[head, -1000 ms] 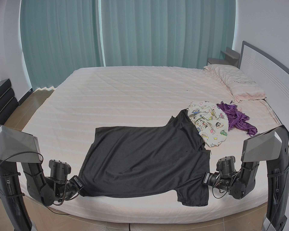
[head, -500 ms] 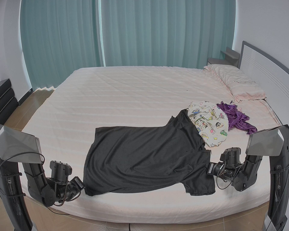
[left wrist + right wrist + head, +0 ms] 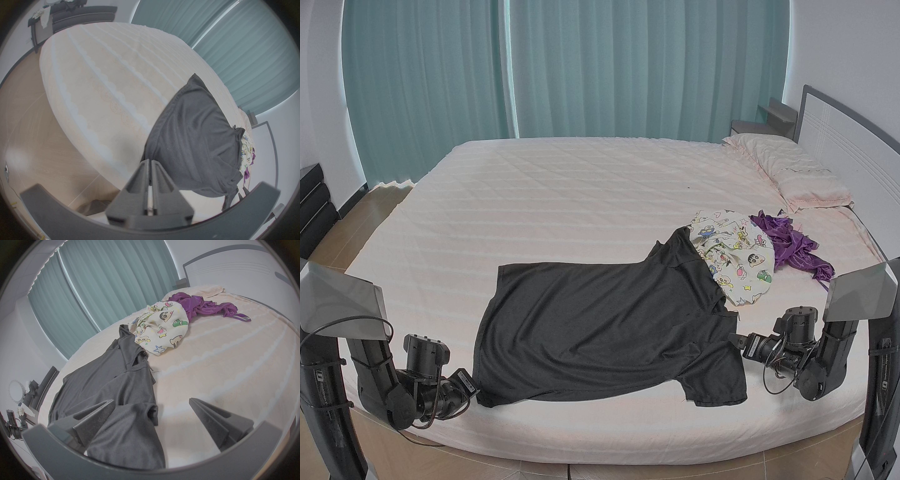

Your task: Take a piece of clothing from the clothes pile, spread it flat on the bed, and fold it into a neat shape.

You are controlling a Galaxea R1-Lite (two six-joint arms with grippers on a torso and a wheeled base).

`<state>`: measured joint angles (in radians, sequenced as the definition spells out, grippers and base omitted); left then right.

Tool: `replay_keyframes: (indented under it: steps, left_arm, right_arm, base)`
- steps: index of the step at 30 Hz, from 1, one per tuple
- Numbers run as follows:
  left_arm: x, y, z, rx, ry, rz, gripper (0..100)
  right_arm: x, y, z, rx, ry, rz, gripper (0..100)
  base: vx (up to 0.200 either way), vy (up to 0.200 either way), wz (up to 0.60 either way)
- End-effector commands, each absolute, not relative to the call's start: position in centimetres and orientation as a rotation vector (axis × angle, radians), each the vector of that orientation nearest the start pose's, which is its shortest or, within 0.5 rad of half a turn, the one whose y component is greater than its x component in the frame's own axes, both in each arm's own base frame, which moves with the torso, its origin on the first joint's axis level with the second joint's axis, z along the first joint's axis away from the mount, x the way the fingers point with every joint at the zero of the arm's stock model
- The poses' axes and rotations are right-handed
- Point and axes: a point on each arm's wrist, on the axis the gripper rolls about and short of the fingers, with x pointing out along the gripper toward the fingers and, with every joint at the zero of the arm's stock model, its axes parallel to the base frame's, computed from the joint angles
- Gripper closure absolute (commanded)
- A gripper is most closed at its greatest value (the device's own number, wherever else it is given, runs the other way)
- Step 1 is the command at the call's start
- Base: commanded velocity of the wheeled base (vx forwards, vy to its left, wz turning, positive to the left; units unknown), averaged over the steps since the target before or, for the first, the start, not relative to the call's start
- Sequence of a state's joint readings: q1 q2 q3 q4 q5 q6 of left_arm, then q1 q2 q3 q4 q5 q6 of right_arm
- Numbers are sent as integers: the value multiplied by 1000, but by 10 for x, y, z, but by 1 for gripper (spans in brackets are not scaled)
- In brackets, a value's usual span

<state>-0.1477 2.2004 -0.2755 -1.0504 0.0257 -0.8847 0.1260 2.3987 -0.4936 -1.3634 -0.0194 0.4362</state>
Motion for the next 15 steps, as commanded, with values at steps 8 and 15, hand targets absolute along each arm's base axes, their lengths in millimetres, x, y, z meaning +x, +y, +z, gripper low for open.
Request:
replay_keyframes:
  steps: [8, 15]
  left_arm:
    - [244, -26, -3, -859, 877, 91, 0]
    - [243, -22, -25, -638, 963, -61, 0]
  right_arm:
    - [297, 40, -21, 453, 545, -19, 0]
    - [278, 58, -16, 514, 577, 22, 0]
  base:
    - [0, 0, 0]
    - [0, 0, 0]
